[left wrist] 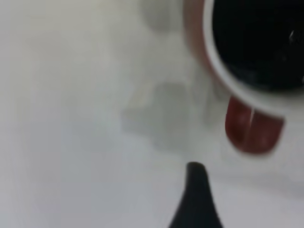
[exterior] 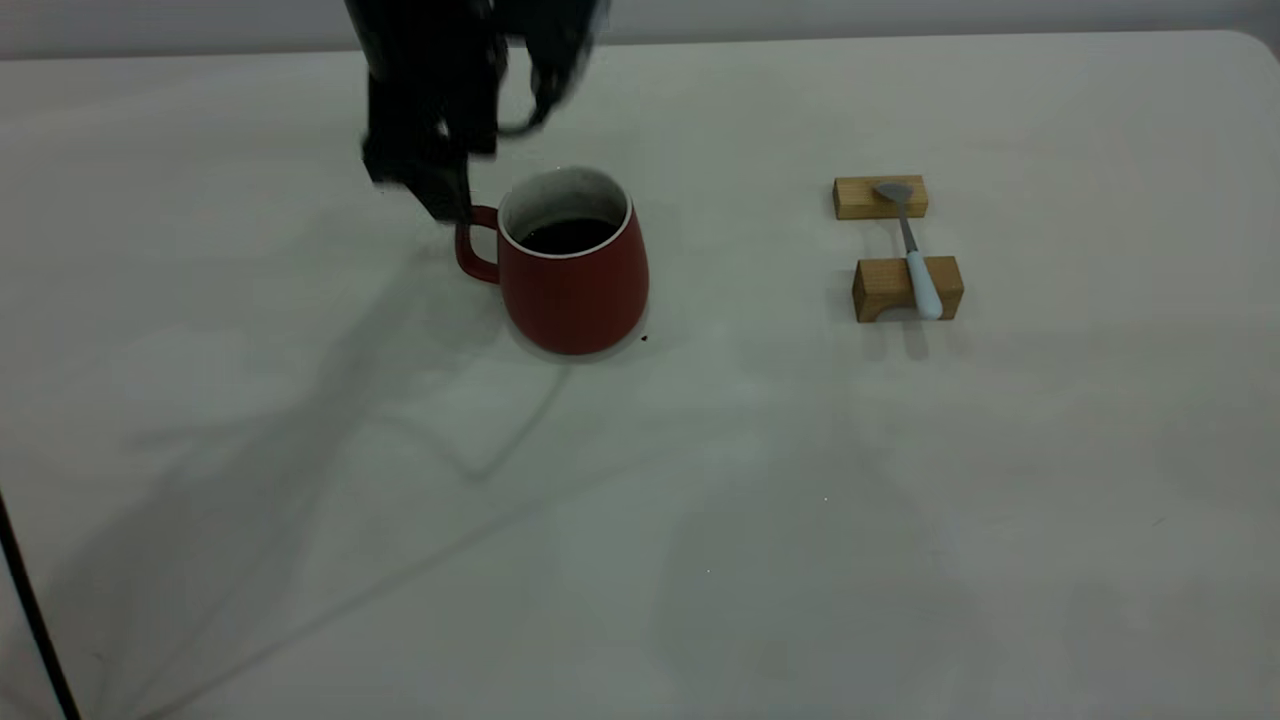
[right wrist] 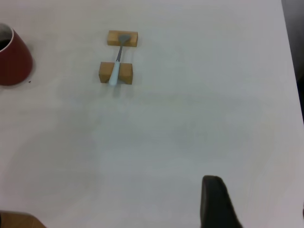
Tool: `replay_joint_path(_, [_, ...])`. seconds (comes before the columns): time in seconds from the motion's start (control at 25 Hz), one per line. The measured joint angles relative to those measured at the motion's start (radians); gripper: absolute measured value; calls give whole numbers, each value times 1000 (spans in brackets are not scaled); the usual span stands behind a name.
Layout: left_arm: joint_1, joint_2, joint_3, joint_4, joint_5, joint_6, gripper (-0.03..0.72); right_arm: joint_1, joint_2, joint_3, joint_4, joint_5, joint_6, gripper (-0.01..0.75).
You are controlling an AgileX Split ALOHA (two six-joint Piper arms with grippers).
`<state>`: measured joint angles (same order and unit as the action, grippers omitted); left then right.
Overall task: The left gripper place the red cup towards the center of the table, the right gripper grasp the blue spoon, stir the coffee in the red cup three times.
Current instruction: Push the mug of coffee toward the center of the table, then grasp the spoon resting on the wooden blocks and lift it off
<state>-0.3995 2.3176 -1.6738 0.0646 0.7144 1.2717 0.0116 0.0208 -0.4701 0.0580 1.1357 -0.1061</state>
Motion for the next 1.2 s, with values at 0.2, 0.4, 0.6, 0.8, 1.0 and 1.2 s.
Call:
replay_joint_path(0.2, [0,-196,0,24,137,-168,661,0,0,0,0,0,0,472])
replay_joint_path(0.4, [0,-448,0,26,273,-475,575,0,0,0,0,0,0,472])
replay_joint_path(0.6, [0,-645,1,26,454,-723,480,0,0,0,0,0,0,472])
replay_joint_path(0.8, [0,-784,1,22,454,-843,407,0,0,0,0,0,0,472])
replay_joint_path(1.0, [0,-925,66,22,454,-1014,365,0,0,1,0,0,0,472])
replay_joint_path(1.2, [0,-1129,196,21,454,-1107,353,0,0,1,0,0,0,472])
